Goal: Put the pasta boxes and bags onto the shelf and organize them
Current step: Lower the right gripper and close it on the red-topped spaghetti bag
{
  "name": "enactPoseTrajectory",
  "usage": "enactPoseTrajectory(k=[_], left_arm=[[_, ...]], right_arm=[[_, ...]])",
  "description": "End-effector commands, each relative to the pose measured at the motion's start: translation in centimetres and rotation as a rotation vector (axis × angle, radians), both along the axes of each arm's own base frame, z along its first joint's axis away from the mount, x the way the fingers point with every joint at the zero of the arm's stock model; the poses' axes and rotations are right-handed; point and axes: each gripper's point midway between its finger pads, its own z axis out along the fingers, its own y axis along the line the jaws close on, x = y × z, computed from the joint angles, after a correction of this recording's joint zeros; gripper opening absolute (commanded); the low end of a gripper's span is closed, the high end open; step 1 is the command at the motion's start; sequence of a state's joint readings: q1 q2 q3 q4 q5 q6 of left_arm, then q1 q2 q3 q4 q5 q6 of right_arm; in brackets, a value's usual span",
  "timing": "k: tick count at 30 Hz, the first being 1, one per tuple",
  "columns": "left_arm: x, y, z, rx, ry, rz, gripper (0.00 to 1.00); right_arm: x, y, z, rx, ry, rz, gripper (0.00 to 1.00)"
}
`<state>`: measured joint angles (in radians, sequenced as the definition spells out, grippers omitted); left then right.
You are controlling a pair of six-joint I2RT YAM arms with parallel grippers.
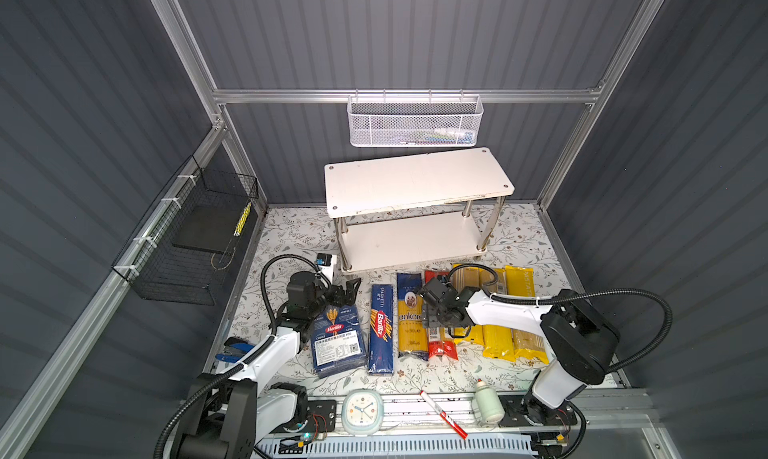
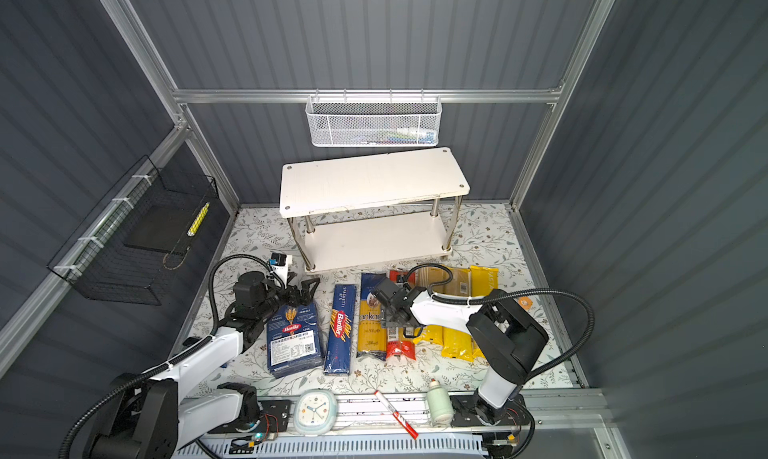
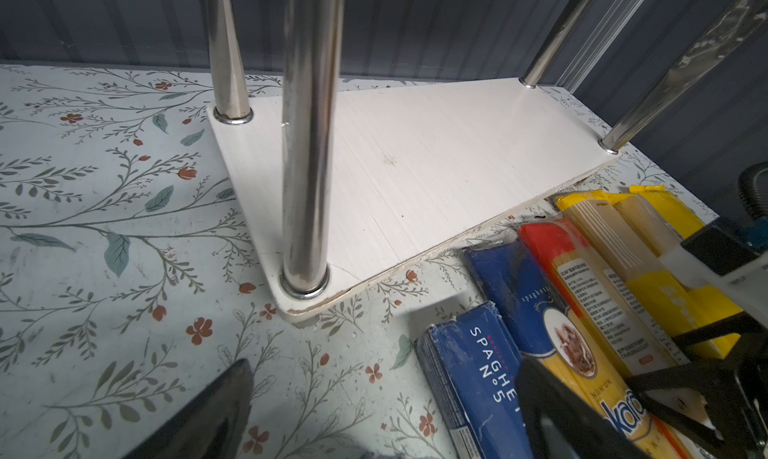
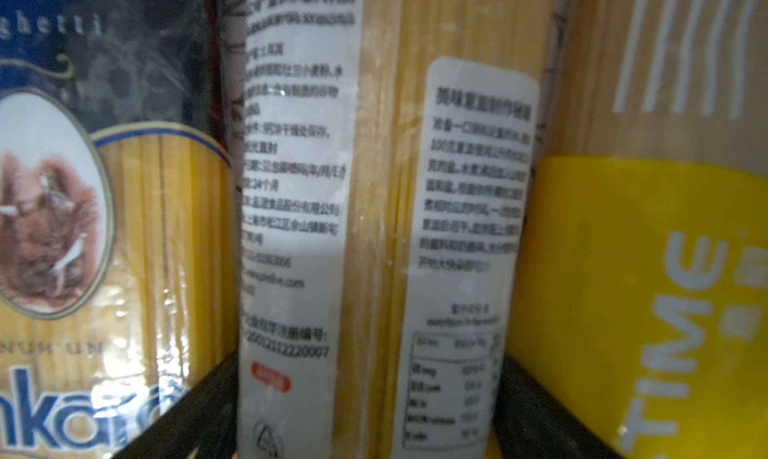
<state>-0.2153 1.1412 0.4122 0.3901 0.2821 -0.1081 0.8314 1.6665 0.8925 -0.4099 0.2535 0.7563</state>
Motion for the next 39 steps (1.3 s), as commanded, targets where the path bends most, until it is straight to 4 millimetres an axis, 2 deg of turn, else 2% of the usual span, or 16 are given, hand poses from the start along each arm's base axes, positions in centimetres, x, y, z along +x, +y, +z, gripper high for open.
enactPoseTrajectory(k=[1,8,13,22,29,39], left_arm=[[0.0,-0.2,0.3,0.006,-0.018,-0.018,0.99],[0.0,-0.2,0.3,0.006,-0.019,-0.021,0.99],[0.1,-0.1,0.3,0.006,-0.018,-0.013,0.99],[0.1,0.0,0.3,0.008,-0.018,-0.007,0.99],[0.1,0.1,0.4,0.008,-0.02,-0.002,0.99],[0.2,0.1,0.3,0.008,-0.017,-0.001,0.99]], right_arm=[[-1.0,-1.1,-1.5,-0.057,0.057,-0.011,0.89],[-1.1,-0.8,-2.2,-0.049,0.069,-0.004,0.87],[-1.2,-1.2,-2.3,-0.075,0.071,-0.007,0.84],[-1.3,-1.5,-2.4,-0.074,0.064,-0.011,0.71],[-1.2,-2.5,-1.9,-0.114,0.044,-0.03,0.7],[-1.1,-2.0,-2.3,-0.097,0.051,-0.022,0.66]])
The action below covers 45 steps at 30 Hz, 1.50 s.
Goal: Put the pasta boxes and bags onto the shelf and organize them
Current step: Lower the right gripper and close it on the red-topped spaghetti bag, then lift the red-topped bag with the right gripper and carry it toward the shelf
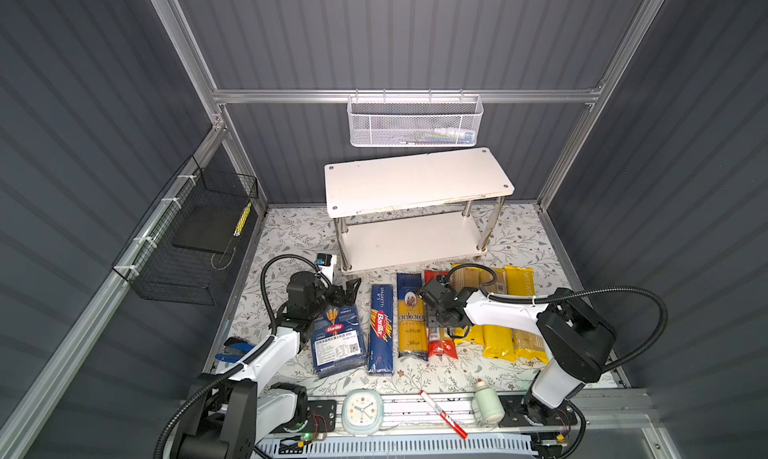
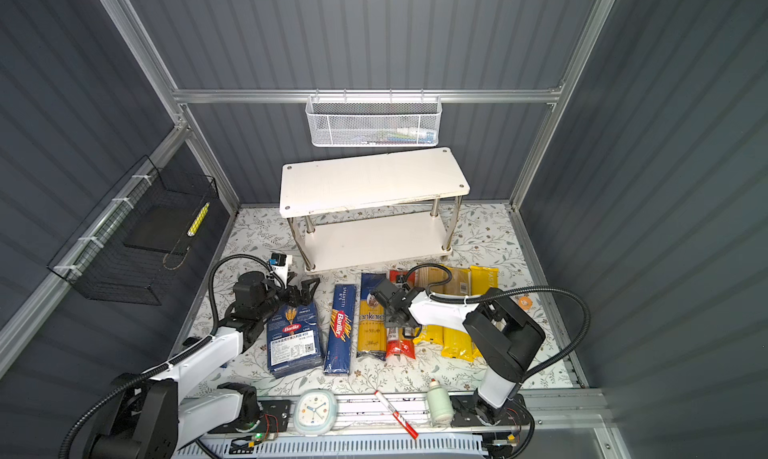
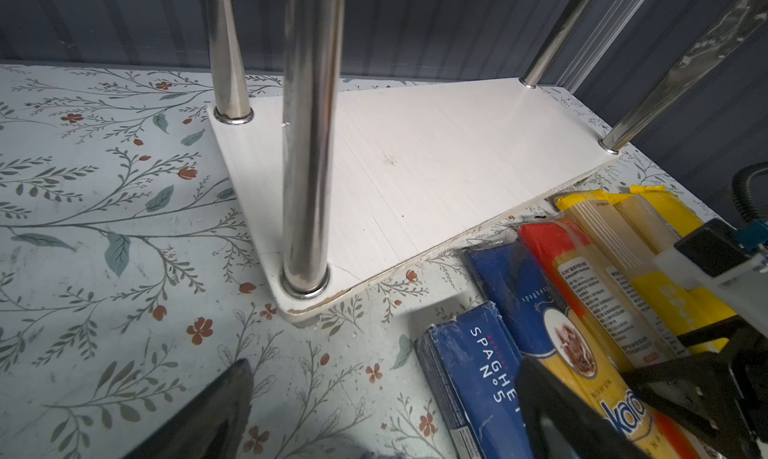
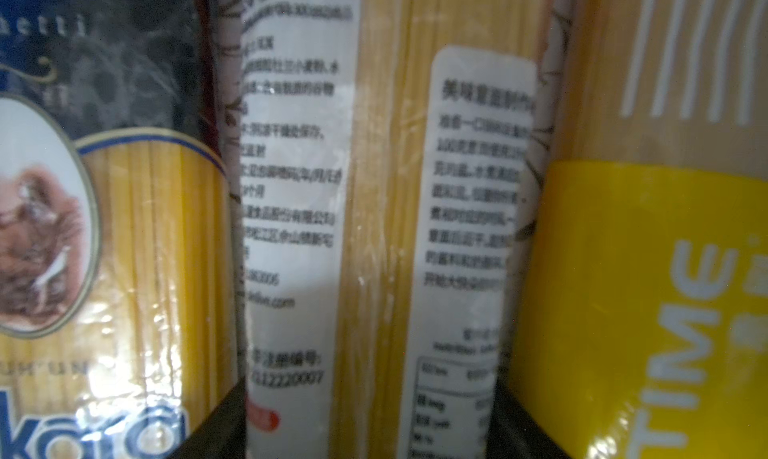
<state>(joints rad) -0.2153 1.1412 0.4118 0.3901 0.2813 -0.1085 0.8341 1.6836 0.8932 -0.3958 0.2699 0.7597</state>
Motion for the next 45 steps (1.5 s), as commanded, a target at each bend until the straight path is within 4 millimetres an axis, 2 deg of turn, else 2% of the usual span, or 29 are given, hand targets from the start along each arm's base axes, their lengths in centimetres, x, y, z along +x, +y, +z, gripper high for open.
enactPoseTrajectory(k=[1,4,7,11,19,29,36,40,45], left_arm=[[0.2,0.1,0.3,0.008,-0.016,-0.001,0.99],[0.2,0.1,0.3,0.008,-0.017,-0.001,0.99],[0.1,0.2,0.3,0.009,-0.018,0.004,0.99],[0.2,0.2,0.4,0.008,-0.019,0.007,0.99],[0.2,0.2,0.3,0.008,-0.017,0.006,0.99],[0.2,0.1,0.3,0.008,-0.016,-0.002,0.99],[0.2,0.1,0.3,0.008,-0.015,-0.001,0.99],[0.3,0.1,0.3,0.009,-0.013,0.0,0.99],[0.2,0.1,0.3,0.009,-0.013,0.0,0.99]], right_arm=[[-1.4,-2.1,-2.0,-0.091,0.063,-0.02,0.65],[-1.4,-2.2,-2.0,-0.107,0.071,-0.021,0.61],[-1.6,-1.5,-2.1,-0.085,0.092,0.01,0.48],[-1.5,-1.0,-1.9,-0.064,0.091,0.027,0.44],[-1.1,-1.4,-0.7,-0.073,0.05,0.022,0.38],[-0.2,-1.2,2.6,0.034,-0.113,0.047,0.25],[0.5,-0.9,5.5,0.087,-0.199,0.054,0.22],[1.1,-1.5,7.8,0.078,-0.274,0.061,0.21],[1.4,-2.1,9.5,0.098,-0.322,0.048,0.2]])
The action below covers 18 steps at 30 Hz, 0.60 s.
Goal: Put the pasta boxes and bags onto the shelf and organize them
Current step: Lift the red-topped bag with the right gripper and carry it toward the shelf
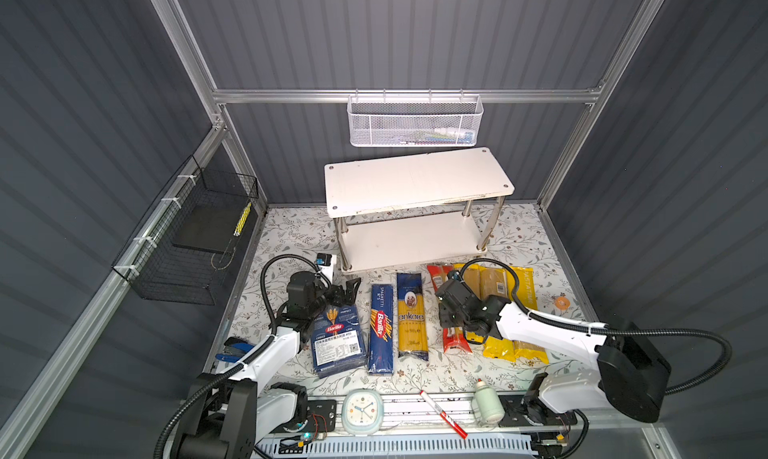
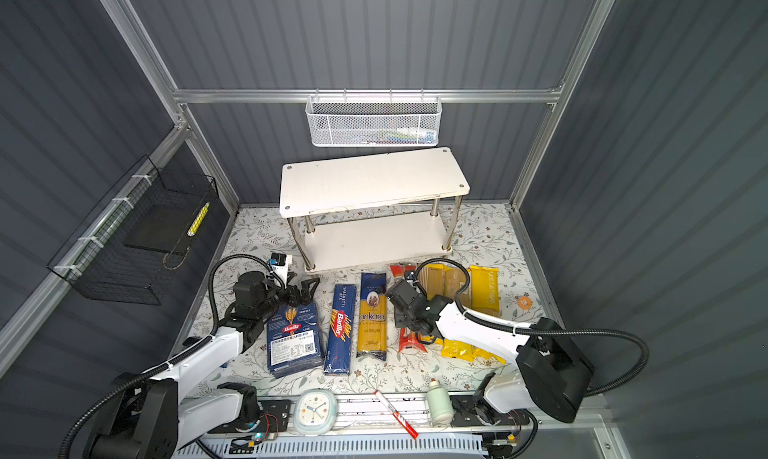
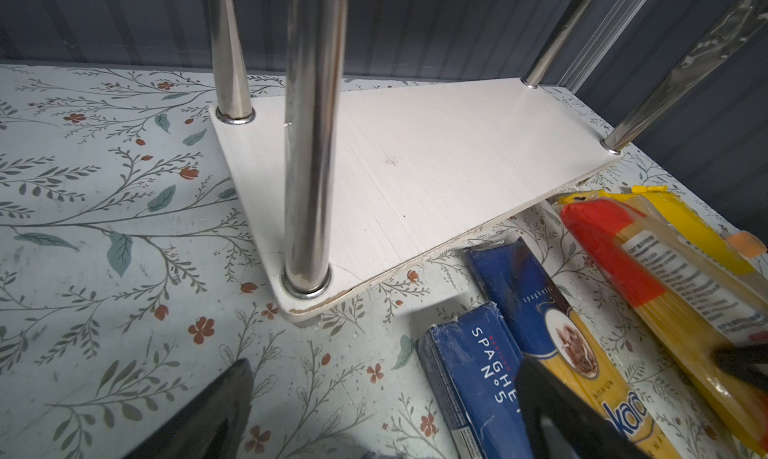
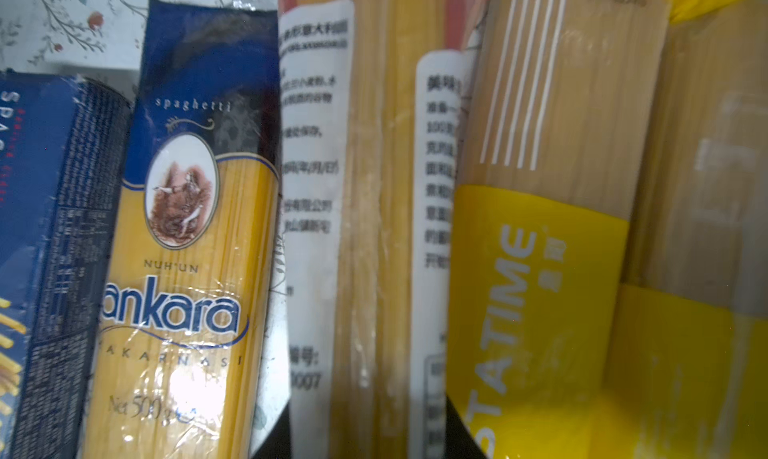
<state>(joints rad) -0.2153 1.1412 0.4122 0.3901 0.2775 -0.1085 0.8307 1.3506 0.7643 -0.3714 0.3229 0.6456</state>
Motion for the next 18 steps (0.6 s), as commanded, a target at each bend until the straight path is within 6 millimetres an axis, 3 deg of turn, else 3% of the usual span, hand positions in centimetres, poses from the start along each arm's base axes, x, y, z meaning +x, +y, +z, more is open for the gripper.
enactPoseTrajectory(k=[1,8,18], left_arm=[[0.2,0.0,0.3,0.007,-0.015,-0.003,0.99],[0.2,0.1,0.3,0.008,-0.016,-0.001,0.99],[0.3,0.0,0.2,0.009,-0.01,-0.001,0.99]], right_arm=[[1.8,-0.3,3.1,0.029,-0.125,-0.034,0.2],[1.8,-1.2,4.4,0.069,-0.155,-0.034,0.16],[1.7,-4.5,8.4,0.166,-0.225,-0.069,0.11]])
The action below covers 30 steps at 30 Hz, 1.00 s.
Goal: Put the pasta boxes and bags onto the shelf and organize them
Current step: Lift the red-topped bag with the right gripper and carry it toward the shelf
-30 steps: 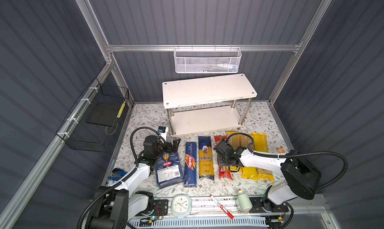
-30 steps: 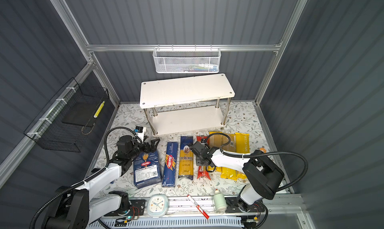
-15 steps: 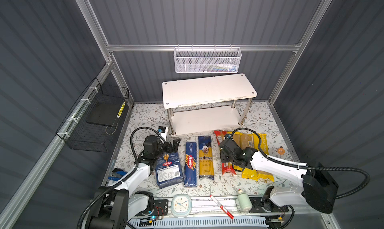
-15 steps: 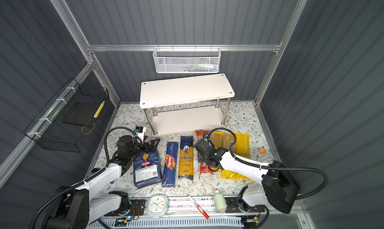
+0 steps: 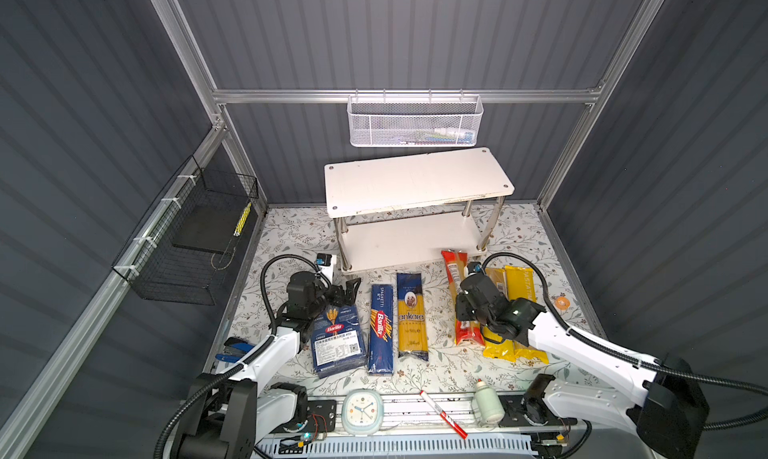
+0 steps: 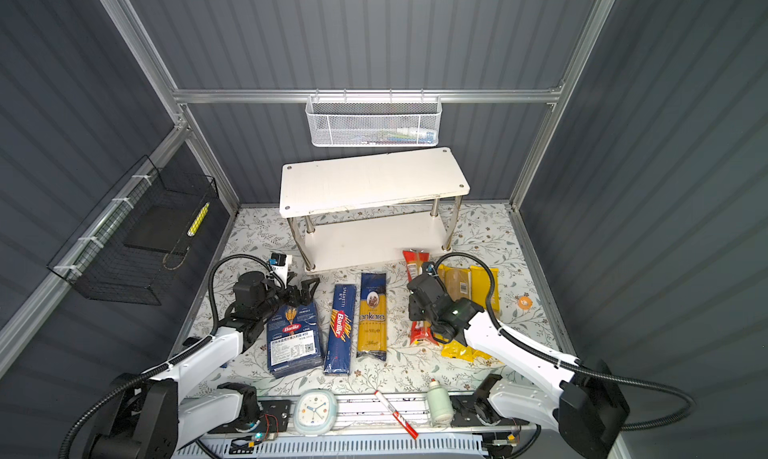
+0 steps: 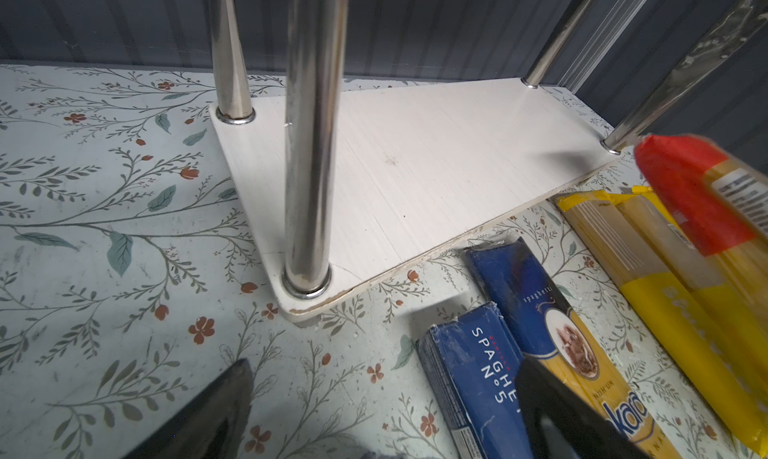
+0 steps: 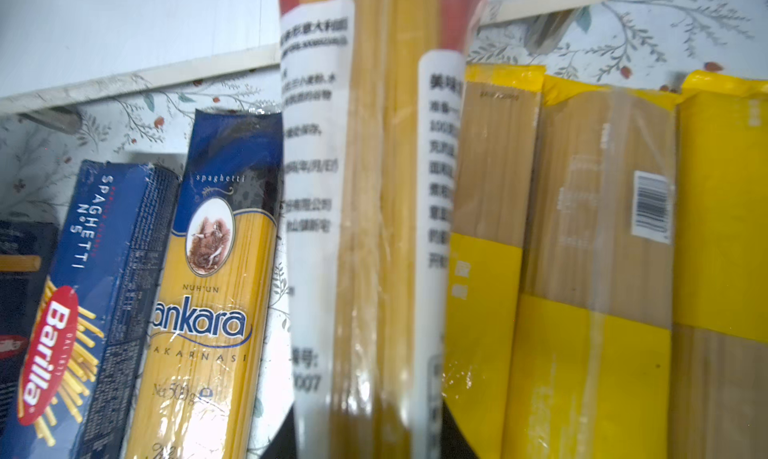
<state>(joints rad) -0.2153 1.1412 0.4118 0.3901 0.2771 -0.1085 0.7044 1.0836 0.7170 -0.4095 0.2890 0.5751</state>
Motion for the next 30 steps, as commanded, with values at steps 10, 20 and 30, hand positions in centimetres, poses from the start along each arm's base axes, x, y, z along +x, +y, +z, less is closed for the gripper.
enactPoseTrajectory(k=[10,20,30], left_arm=[[0.3,-0.1,0.1,0.008,-0.002,-0.011,0.99],[0.3,-0.2,0.1,0.009,-0.001,-0.016,0.99],[0.4,-0.3,0.1,0.008,0.0,-0.018,0.99]], right_arm=[[0.1,-4.8,5.8,-0.016,-0.132,-0.056,0.1],[0.3,-7.6,8.8,-0.003,-0.155,-0.105,0.09],[0.9,-8.7,13.0,0.036,-0.239,-0.122,0.09]])
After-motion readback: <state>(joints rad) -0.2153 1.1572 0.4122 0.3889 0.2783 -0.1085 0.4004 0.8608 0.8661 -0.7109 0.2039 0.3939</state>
